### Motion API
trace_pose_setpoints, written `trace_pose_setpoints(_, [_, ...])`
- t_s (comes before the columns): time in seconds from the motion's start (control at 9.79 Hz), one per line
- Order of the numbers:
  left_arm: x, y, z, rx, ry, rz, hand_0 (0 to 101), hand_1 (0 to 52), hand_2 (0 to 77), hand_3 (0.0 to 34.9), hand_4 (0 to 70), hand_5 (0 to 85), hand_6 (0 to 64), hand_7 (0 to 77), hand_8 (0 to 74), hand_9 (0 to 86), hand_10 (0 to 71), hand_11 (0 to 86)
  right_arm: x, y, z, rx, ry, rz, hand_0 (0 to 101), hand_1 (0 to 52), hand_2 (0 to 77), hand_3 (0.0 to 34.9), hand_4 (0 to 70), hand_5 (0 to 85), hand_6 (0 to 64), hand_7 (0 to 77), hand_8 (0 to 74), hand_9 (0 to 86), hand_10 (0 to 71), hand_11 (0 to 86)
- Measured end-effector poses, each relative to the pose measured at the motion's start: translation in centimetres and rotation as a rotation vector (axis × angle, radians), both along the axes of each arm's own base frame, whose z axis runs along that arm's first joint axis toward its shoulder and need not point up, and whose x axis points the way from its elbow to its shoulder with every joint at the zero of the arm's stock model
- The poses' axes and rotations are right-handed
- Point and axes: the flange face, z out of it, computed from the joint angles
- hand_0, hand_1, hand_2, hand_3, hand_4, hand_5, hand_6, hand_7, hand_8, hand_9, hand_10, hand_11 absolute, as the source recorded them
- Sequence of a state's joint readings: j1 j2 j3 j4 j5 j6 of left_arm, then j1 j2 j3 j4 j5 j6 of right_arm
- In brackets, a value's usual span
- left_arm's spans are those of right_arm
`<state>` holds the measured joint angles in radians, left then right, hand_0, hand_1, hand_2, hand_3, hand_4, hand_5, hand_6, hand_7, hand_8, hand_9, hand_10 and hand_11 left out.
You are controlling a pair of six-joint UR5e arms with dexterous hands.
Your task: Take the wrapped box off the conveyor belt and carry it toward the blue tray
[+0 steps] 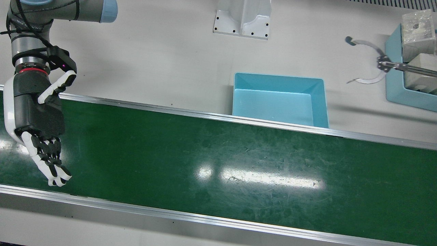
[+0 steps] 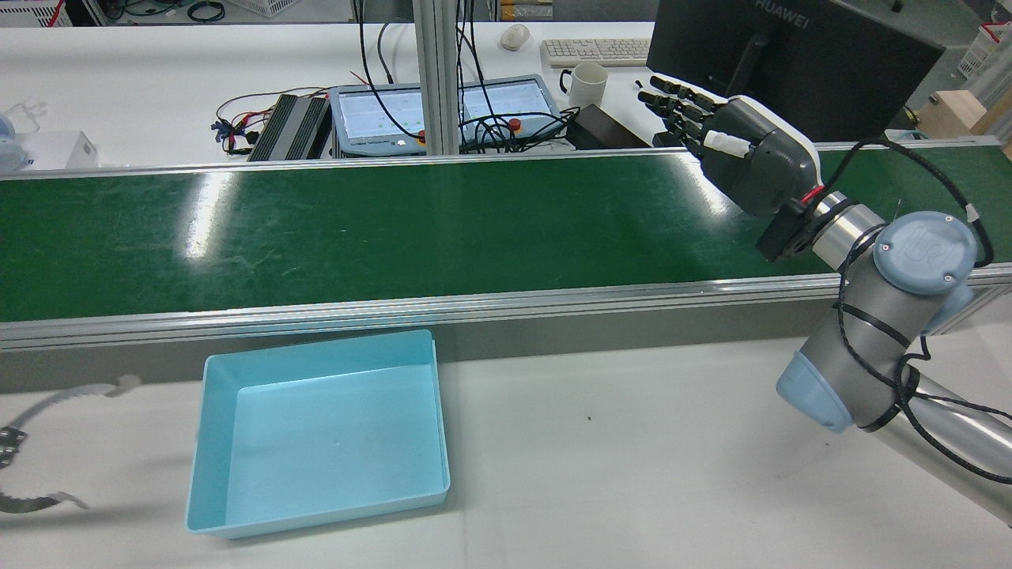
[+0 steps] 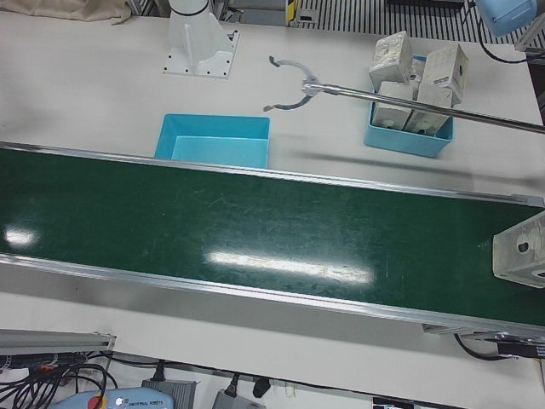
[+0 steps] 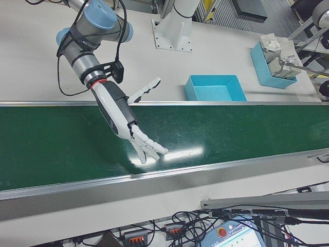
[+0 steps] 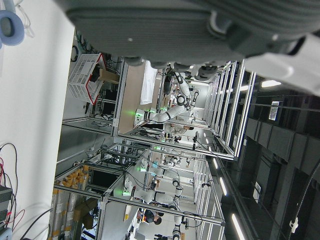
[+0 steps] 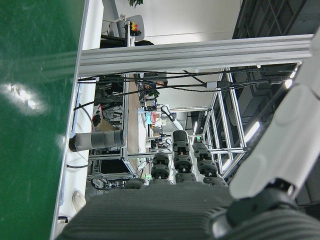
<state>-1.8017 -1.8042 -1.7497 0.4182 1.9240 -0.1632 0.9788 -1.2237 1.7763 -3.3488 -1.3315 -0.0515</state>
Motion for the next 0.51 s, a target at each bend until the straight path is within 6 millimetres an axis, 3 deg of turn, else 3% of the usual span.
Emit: trace_pose_setpoints(0.51, [0.00,0.00,0.00,0.000,0.000,0.000,0,0.0,0.5,0.0,0.0,1.1,0.5,0.5,0.5,0.5,0.0,0.5,0.19,0.17,-0.31,0.006,-0.004,0.000,38,4.4,5.5,0.0,9.8,8.7,5.5,15.8,9.3,9.3,0.0,1.1])
